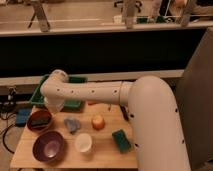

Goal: Place eraser in table surface

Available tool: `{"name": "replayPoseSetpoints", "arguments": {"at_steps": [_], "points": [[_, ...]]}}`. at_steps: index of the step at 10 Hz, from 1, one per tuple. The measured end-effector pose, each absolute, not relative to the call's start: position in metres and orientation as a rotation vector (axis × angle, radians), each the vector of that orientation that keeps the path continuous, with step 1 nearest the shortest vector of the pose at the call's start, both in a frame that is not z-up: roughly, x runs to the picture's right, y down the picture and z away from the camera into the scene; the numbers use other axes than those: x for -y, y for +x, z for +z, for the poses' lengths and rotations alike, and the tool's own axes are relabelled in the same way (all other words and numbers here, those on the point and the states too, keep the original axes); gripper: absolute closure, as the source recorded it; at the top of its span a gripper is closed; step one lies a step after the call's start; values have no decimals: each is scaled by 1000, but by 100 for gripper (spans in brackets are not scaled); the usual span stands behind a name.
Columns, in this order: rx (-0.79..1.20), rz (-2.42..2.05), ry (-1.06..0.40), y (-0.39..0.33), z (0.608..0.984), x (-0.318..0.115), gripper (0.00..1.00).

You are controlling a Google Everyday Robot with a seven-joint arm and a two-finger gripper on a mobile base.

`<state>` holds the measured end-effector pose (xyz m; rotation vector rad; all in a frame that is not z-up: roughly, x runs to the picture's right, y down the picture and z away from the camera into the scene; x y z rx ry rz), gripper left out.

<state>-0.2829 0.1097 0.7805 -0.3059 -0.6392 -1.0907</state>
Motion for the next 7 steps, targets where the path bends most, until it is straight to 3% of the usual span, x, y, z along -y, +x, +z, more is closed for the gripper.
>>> {"name": "replayPoseSetpoints", "arguments": {"at_steps": [5, 7], "points": [[696, -1340, -338, -322, 782, -126, 22], [723, -1441, -325, -334, 777, -127, 20]]}}
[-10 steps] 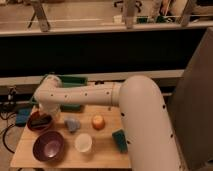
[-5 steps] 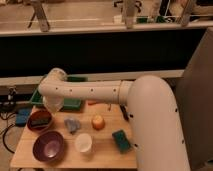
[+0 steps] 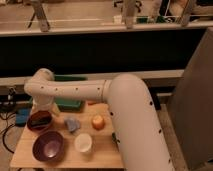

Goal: Place eraser in table surface

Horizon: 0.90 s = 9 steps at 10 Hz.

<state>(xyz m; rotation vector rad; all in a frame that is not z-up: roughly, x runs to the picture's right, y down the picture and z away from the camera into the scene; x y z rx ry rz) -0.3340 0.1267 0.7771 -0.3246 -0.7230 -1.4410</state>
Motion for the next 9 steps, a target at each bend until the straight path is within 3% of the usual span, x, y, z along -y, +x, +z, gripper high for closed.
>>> {"name": "replayPoseSetpoints", "arguments": {"at_steps": [9], "points": [[844, -1843, -263, -362, 763, -131, 20]]}}
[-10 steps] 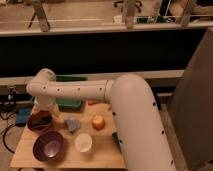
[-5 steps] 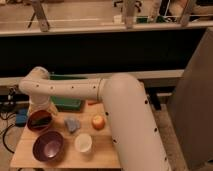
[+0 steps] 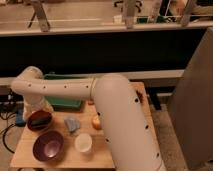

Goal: Place eraser in table surface

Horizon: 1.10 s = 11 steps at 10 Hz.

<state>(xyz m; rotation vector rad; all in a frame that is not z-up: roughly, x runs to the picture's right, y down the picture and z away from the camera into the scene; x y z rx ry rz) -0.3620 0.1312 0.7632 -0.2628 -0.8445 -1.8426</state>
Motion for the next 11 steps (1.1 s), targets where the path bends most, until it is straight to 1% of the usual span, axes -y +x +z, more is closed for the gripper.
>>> {"name": "replayPoseSetpoints", "arguments": {"at_steps": [5, 10, 11], "points": [[934, -2040, -224, -385, 763, -141, 20], [918, -2081, -251, -386, 776, -151, 20], [914, -2083, -261, -385, 779, -151, 25]]}}
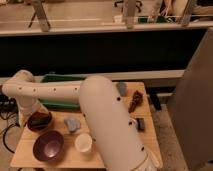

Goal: Place eraser in table surface

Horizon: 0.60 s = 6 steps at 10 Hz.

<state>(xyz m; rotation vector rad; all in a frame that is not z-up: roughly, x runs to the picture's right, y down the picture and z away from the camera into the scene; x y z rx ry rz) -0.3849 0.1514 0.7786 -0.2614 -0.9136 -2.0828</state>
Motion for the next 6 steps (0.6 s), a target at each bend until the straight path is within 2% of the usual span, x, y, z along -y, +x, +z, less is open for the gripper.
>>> {"name": "replayPoseSetpoints", "arguments": {"at_steps": [1, 6], "points": [[910, -2085, -271, -384, 781, -153, 31], [902, -2090, -303, -384, 787, -155, 31]]}}
